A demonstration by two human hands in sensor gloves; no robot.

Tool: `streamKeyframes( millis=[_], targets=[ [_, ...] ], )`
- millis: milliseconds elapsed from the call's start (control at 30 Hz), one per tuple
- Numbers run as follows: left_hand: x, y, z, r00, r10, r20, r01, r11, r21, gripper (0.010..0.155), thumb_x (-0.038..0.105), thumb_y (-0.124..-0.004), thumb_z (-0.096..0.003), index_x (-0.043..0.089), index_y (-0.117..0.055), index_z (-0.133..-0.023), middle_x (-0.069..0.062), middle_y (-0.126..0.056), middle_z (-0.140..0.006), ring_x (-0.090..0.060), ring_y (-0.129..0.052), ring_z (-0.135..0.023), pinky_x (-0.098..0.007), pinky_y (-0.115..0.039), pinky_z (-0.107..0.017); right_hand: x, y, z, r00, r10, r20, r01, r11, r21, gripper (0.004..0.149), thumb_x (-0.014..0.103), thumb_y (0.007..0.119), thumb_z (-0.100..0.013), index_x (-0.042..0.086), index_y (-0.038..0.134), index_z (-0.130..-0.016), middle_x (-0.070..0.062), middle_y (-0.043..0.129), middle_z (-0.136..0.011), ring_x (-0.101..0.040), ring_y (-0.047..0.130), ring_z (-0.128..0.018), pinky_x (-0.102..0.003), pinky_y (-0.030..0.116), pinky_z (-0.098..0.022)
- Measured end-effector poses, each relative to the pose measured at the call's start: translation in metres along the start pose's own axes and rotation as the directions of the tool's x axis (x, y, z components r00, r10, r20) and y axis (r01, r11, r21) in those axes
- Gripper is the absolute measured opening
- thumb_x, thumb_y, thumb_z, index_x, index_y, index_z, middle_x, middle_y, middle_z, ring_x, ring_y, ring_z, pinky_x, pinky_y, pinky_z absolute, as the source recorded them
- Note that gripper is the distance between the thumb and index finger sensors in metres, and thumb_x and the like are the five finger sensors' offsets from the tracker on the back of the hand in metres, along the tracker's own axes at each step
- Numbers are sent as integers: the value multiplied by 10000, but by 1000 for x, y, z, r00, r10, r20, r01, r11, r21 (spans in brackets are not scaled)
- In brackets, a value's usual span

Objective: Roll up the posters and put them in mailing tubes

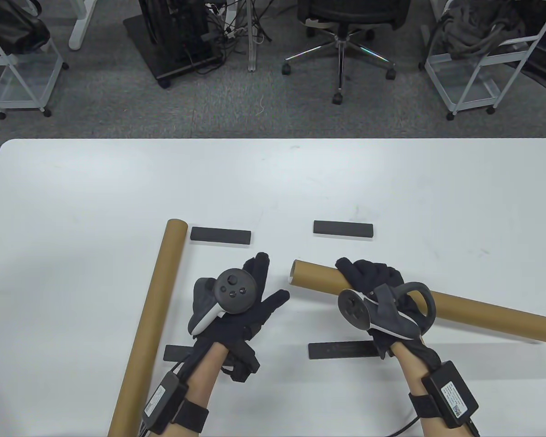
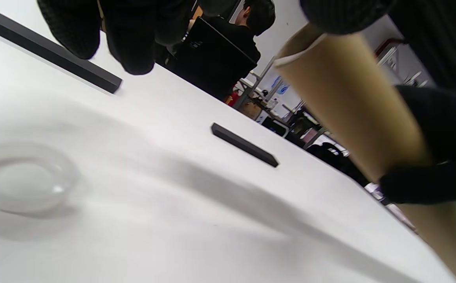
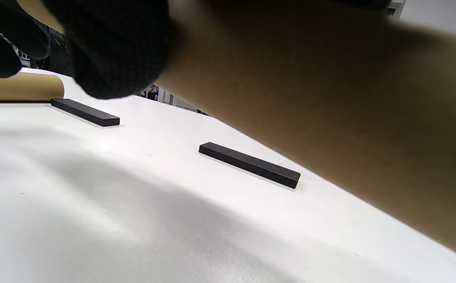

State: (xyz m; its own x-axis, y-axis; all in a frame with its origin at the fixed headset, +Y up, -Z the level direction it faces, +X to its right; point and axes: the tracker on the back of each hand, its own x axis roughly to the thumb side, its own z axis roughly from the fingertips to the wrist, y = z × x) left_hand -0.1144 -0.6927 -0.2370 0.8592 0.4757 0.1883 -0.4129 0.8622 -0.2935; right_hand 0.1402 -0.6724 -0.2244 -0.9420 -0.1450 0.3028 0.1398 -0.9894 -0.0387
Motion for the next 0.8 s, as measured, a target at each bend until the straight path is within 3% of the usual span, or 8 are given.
streamKeyframes(
  millis=[100, 167, 233, 367, 500, 800],
  targets=[
    [-2, -5, -3, 982, -178, -65, 176, 984, -29, 912, 582, -594, -541, 109, -227, -1228, -285, -375, -1279, -531, -615, -1110, -679, -564, -797, 0, 0, 0, 1000, 3, -1, -3, 1000, -1, 804, 382, 824, -424, 180, 435, -1098, -147, 697, -1063, -440, 801, -901, -635, 681, -671],
    [-2, -9, -5, 950, -302, -84, 291, 949, -119, 937, 606, -607, -533, 154, -169, -1227, -272, -335, -1293, -544, -604, -1120, -692, -612, -779, 0, 1, 1, 1000, 7, 2, -7, 1000, 3, 804, 384, 824, -422, 182, 436, -1097, -146, 698, -1063, -437, 804, -901, -633, 683, -672],
    [-2, -14, -8, 920, -376, -110, 350, 914, -203, 959, 618, -634, -523, 181, -155, -1229, -267, -310, -1300, -538, -598, -1130, -680, -630, -785, 0, 1, 1, 1000, 7, 1, -7, 1000, 4, 805, 383, 824, -422, 181, 436, -1097, -147, 700, -1062, -439, 802, -901, -634, 682, -671],
    [-6, -23, -12, 894, -430, -129, 387, 884, -260, 942, 594, -693, -515, 206, -233, -1240, -254, -345, -1302, -522, -628, -1124, -668, -640, -788, -1, 1, 1, 1000, 5, -1, -5, 1000, 9, 805, 382, 822, -424, 182, 431, -1098, -147, 696, -1064, -440, 798, -903, -634, 679, -673],
    [-13, -34, -17, 835, -527, -157, 446, 816, -368, 924, 575, -733, -512, 228, -290, -1245, -237, -371, -1305, -489, -648, -1129, -645, -643, -803, -2, 1, 2, 1000, -4, 2, 4, 1000, 8, 804, 383, 822, -424, 180, 433, -1098, -147, 697, -1064, -440, 801, -901, -634, 681, -672],
    [-17, -41, -20, 768, -620, -161, 537, 760, -368, 890, 508, -828, -488, 246, -403, -1226, -183, -483, -1272, -370, -763, -1047, -577, -679, -807, -3, 2, 2, 1000, -11, 3, 11, 1000, 19, 809, 387, 821, -423, 178, 430, -1100, -146, 698, -1064, -438, 803, -901, -632, 684, -671]
  ],
)
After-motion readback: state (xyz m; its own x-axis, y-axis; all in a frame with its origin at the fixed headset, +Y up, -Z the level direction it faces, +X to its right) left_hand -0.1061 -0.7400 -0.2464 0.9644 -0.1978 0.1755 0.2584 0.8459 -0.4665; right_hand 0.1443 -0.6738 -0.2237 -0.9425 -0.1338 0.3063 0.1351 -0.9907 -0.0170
